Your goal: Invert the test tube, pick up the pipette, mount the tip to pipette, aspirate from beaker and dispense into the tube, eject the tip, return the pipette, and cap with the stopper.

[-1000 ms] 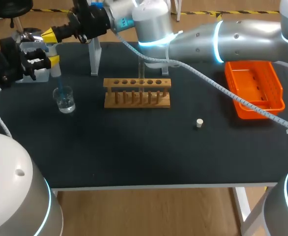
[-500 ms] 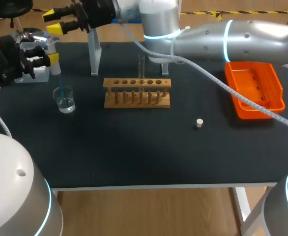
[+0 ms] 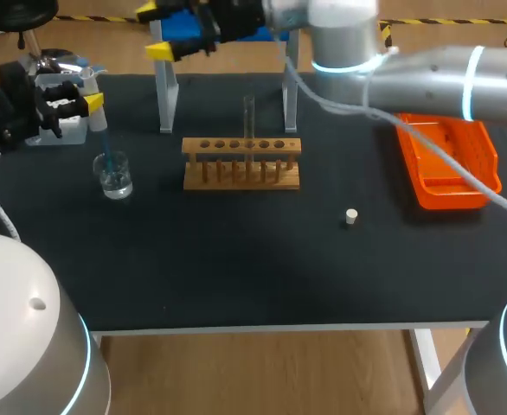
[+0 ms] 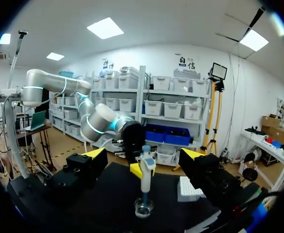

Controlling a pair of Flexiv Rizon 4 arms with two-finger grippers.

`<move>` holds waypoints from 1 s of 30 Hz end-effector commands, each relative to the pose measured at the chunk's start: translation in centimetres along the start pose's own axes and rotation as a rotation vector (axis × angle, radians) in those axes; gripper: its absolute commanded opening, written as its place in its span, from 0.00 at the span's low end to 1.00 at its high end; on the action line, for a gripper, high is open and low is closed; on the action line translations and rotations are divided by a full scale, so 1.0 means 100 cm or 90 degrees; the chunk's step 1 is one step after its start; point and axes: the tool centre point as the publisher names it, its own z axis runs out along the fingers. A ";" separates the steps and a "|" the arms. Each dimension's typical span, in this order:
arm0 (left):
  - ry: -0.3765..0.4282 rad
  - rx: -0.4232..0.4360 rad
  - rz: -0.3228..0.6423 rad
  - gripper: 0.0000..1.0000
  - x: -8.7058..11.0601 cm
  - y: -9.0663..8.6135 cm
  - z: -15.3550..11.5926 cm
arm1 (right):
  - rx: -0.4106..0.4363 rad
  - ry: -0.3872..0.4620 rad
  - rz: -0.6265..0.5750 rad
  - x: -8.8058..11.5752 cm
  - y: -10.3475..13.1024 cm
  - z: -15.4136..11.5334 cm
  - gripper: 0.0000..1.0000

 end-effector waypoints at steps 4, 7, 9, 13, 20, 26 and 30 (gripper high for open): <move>0.000 0.000 0.000 0.00 0.000 -0.001 0.000 | 0.010 -0.078 0.012 0.034 -0.008 -0.080 1.00; 0.000 0.000 0.000 0.00 0.000 -0.001 0.000 | 0.008 -0.091 0.020 0.040 -0.017 -0.100 1.00; 0.000 0.000 0.000 0.00 0.000 -0.001 0.000 | 0.014 -0.101 0.024 0.043 -0.025 -0.111 1.00; 0.000 0.000 0.000 0.00 0.000 -0.001 0.000 | 0.013 -0.118 0.034 0.047 -0.040 -0.132 1.00; 0.000 0.000 0.000 0.00 0.000 -0.001 0.000 | 0.014 -0.131 0.039 0.052 -0.071 -0.159 1.00; 0.000 0.000 0.000 0.00 0.000 -0.001 0.000 | 0.024 -0.131 0.036 0.054 -0.095 -0.171 1.00; 0.000 0.000 0.000 0.00 0.000 -0.001 0.000 | 0.032 -0.129 0.037 0.055 -0.110 -0.177 1.00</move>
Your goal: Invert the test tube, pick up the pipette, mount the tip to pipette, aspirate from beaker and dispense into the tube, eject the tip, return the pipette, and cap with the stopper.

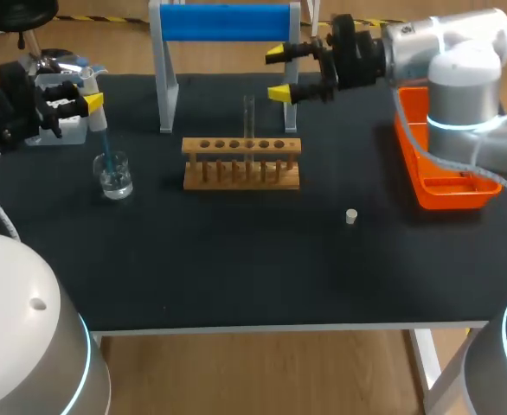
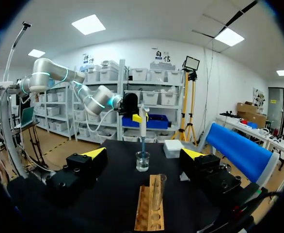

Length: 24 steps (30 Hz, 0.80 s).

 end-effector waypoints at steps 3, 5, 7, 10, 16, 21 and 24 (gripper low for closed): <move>0.000 0.000 0.000 0.00 0.000 0.000 0.000 | 0.002 0.001 0.004 -0.004 -0.020 -0.010 1.00; 0.000 0.000 0.000 0.00 0.000 0.000 0.000 | 0.007 0.001 0.005 -0.002 -0.026 -0.011 1.00; 0.000 0.000 0.000 0.00 0.000 0.000 0.000 | 0.013 0.004 0.006 -0.001 -0.032 -0.010 1.00; 0.000 0.000 0.000 0.00 0.000 0.000 0.000 | 0.030 0.015 0.001 -0.001 -0.041 -0.008 1.00; 0.000 0.000 0.000 0.00 0.000 0.000 0.000 | 0.059 0.014 -0.002 -0.004 -0.060 -0.002 1.00; 0.000 0.000 0.000 0.00 0.000 0.000 0.000 | 0.078 0.008 -0.001 -0.008 -0.073 0.002 1.00; 0.000 0.000 0.000 0.00 0.000 0.000 0.000 | 0.092 0.005 -0.001 -0.011 -0.080 0.006 1.00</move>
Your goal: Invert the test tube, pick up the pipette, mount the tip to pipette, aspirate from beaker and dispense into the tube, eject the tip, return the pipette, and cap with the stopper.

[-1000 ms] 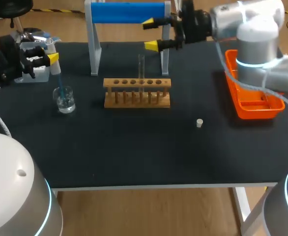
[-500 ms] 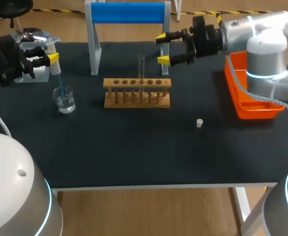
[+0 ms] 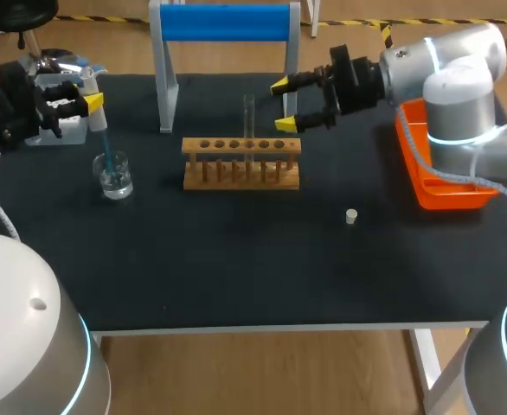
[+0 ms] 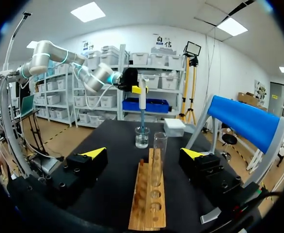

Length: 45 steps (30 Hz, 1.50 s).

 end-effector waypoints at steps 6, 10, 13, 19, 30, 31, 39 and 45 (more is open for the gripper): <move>0.000 0.000 0.000 0.00 0.000 0.000 0.000 | 0.039 -0.001 -0.003 -0.012 -0.017 0.015 1.00; 0.000 0.000 0.000 0.00 0.000 0.000 0.000 | 0.063 -0.012 -0.015 -0.016 -0.020 0.021 1.00; 0.000 0.000 0.000 0.00 0.000 0.000 0.000 | 0.078 -0.011 -0.023 -0.017 -0.020 0.027 1.00; 0.000 0.000 0.000 0.00 0.000 0.000 0.000 | 0.091 -0.010 -0.027 -0.020 -0.021 0.038 1.00; 0.000 0.000 0.000 0.00 0.000 0.000 0.000 | 0.115 -0.023 -0.021 -0.026 -0.027 0.052 1.00; 0.000 0.000 0.000 0.00 0.000 0.000 0.000 | 0.118 -0.028 -0.018 -0.027 -0.028 0.054 1.00; 0.000 0.000 0.000 0.00 0.000 0.000 0.000 | 0.134 -0.055 -0.014 -0.029 -0.031 0.059 1.00; 0.000 0.000 0.000 0.00 0.000 0.000 0.000 | 0.134 -0.058 -0.016 -0.028 -0.030 0.061 1.00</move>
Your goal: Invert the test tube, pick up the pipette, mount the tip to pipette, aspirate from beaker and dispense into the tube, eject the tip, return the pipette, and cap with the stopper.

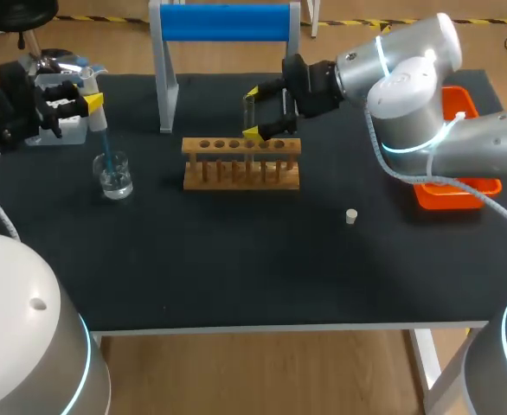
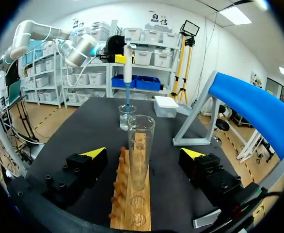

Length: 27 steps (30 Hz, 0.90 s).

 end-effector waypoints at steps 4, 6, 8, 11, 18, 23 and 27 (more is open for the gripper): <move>0.000 0.000 0.000 0.00 0.000 0.000 0.000 | 0.015 0.002 -0.009 0.003 0.002 0.004 1.00; 0.000 0.000 0.000 0.00 0.000 0.000 0.000 | 0.022 0.004 -0.014 0.004 0.002 0.006 1.00; 0.000 0.000 0.000 0.00 0.000 0.000 0.000 | 0.024 0.005 -0.015 0.004 0.003 0.008 1.00; 0.000 0.000 0.000 0.00 0.000 0.000 0.000 | 0.027 0.006 -0.017 0.003 0.003 0.010 1.00; 0.000 0.000 0.000 0.00 0.000 0.000 0.000 | 0.033 0.005 -0.017 0.003 0.003 0.012 1.00; 0.000 0.000 0.000 0.00 0.000 0.000 0.000 | 0.036 0.005 -0.016 0.003 0.002 0.012 1.00; 0.000 0.000 0.000 0.00 0.000 0.000 0.000 | 0.038 0.004 -0.016 0.003 0.002 0.013 1.00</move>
